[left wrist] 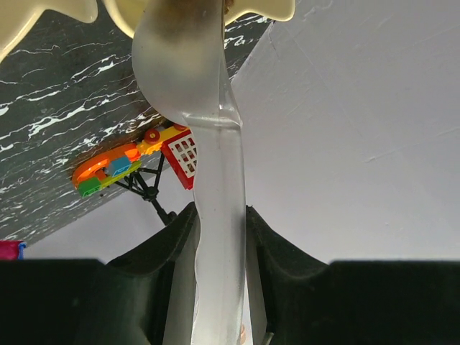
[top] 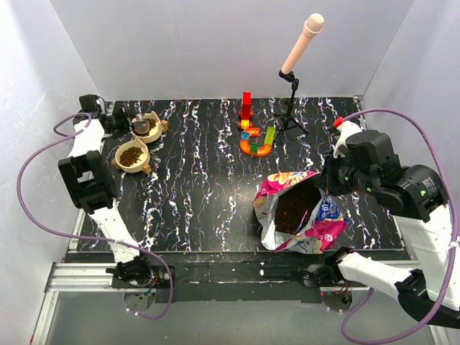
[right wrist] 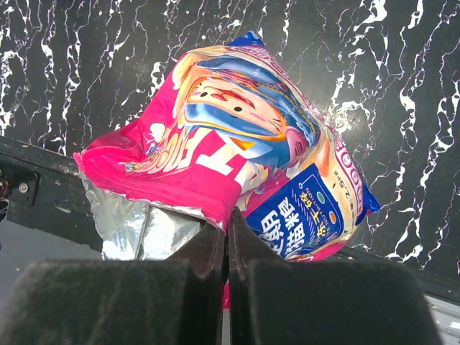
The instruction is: Serve the pet food
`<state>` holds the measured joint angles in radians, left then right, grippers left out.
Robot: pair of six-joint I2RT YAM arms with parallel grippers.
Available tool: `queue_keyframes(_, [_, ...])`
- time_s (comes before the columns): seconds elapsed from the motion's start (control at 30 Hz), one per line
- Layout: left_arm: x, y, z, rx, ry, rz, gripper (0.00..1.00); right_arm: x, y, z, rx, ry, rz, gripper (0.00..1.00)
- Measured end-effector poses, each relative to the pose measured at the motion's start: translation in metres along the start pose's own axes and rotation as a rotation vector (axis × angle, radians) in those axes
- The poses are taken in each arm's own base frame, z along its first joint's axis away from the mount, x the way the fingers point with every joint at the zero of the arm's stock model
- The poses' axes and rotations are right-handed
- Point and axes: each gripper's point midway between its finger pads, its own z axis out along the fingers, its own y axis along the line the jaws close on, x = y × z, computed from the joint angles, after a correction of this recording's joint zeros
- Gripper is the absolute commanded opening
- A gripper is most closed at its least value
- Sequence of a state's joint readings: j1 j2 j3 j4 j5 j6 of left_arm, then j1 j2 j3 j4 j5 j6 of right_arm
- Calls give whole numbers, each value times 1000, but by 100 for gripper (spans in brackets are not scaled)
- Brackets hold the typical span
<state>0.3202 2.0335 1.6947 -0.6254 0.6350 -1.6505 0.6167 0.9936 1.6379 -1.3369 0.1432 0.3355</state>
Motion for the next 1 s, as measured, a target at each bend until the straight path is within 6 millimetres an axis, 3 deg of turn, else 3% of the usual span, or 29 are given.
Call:
queue_keyframes(0.73, [2, -23, -5, -71, -57, -166, 0, 0, -1, -1, 3, -5, 2, 1])
queue_keyframes(1.0, [17, -33, -1, -66, -49, -180, 0, 0, -1, -1, 2, -5, 2, 1])
